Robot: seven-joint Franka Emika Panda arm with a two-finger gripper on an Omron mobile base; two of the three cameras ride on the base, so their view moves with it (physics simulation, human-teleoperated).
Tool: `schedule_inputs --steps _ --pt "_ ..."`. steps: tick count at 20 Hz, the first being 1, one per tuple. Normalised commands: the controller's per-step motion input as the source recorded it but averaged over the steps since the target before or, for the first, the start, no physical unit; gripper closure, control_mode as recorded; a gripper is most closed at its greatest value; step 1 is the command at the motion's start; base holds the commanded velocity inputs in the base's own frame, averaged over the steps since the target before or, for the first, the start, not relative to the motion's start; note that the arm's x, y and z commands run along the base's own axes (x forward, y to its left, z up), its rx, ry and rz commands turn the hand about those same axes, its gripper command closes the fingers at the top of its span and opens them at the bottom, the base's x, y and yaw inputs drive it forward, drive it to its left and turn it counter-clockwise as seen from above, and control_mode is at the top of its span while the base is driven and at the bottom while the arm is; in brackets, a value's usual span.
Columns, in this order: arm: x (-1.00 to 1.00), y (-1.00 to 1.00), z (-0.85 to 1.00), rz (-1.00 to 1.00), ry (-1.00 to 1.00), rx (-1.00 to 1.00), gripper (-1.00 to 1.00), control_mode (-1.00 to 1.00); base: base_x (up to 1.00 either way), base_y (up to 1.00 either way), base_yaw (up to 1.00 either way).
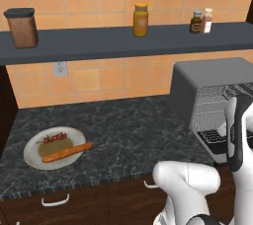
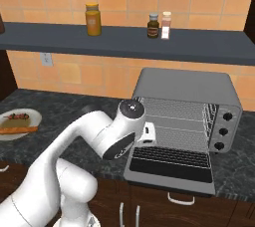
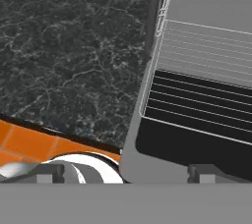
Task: Pick up the kebab skewer and baguette bread, and place them inside the toaster oven. Close the toaster oven door and start by setting the timer.
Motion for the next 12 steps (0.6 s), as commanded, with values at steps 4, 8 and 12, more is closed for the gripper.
schedule_inputs --steps 4,8,12 --pt "0.00 1.00 0.05 0.00 0.00 -0.22 -1.00 -1.00 0.00 0.00 0.00" --pt "0.00 1.00 0.00 -0.03 0.00 -0.11 -1.00 -1.00 0.00 0.00 0.00" --pt "0.01 1.00 0.00 0.00 0.00 -0.10 -1.00 -1.00 0.00 0.00 0.00"
